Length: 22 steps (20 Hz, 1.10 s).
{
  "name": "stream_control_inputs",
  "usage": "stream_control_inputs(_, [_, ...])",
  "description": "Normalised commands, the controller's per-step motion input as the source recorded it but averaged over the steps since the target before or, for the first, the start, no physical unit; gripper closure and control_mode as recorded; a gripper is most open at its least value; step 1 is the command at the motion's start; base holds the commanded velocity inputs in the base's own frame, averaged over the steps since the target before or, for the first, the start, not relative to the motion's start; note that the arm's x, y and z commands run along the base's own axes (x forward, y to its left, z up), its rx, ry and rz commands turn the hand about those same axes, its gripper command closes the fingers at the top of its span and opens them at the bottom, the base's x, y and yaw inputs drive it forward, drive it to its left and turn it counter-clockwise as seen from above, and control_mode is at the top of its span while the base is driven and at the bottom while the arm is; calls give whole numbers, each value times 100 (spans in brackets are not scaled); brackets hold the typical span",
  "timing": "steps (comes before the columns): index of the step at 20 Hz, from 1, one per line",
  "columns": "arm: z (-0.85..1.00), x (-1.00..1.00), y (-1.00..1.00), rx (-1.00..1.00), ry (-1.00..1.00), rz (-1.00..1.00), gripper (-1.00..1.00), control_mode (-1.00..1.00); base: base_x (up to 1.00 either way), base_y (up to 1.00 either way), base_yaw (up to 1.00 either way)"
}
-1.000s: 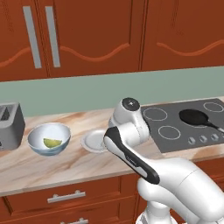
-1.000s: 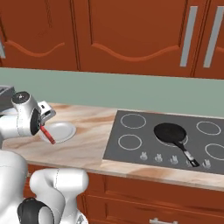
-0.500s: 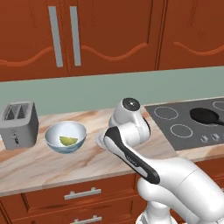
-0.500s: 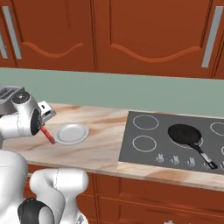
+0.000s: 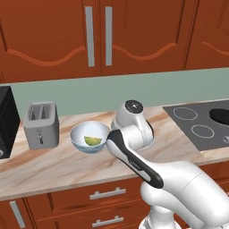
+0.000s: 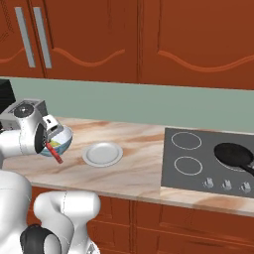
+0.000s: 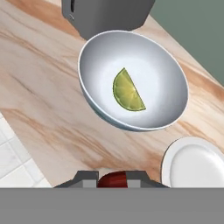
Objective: Place the steak on the plate and place the lemon wedge on the same plate.
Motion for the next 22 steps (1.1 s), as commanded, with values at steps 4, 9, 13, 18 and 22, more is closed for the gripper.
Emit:
stream_control_inputs(4, [0, 0, 0, 0, 0, 0, 100, 100, 9, 27, 0])
stream_control_inputs(9, [0, 0, 0, 0, 0, 0, 100, 100, 4, 14, 0])
stream_control_inputs(13, [0, 0, 0, 0, 0, 0, 100, -100, 1, 1, 0])
stream_control_inputs(18, [0, 0, -4, 0, 1, 0, 100, -100, 0, 0, 0])
stream_control_inputs(22, [0, 0, -29, 0, 0, 0, 100, -100, 0, 0, 0])
